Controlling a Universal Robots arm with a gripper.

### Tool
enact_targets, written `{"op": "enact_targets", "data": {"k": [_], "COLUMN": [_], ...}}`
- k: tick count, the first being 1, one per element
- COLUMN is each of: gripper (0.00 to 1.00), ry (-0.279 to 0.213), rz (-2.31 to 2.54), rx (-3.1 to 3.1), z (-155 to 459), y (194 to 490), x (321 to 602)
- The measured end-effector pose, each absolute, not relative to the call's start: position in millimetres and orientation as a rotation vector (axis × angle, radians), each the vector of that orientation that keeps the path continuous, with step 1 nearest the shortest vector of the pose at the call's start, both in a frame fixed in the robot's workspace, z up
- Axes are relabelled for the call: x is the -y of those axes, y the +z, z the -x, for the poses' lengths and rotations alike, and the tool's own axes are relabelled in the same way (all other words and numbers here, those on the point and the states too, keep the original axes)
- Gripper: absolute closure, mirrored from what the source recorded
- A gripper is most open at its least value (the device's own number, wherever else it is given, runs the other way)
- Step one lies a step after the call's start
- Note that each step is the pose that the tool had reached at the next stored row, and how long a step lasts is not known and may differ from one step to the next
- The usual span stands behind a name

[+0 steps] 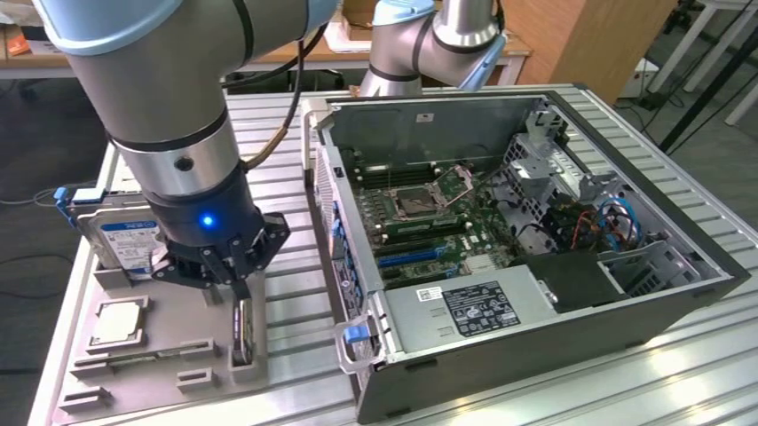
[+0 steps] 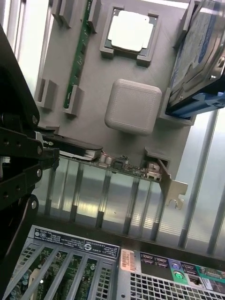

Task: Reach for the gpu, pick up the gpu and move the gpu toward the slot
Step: 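Pick up the gpu and move the gpu toward the slot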

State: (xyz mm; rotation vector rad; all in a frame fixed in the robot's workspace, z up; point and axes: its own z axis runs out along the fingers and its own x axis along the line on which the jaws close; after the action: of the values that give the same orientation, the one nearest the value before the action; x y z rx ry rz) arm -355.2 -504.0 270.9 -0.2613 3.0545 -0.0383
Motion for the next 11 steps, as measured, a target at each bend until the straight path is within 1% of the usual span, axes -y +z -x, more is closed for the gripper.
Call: {"op": "enact_targets", "data": {"k": [11], "gripper": [0.89], "ry": [-0.043], "rz": [0.185], "rx": [-3.047], "z": [360.5], "y": [269.9], "x": [496.7]}}
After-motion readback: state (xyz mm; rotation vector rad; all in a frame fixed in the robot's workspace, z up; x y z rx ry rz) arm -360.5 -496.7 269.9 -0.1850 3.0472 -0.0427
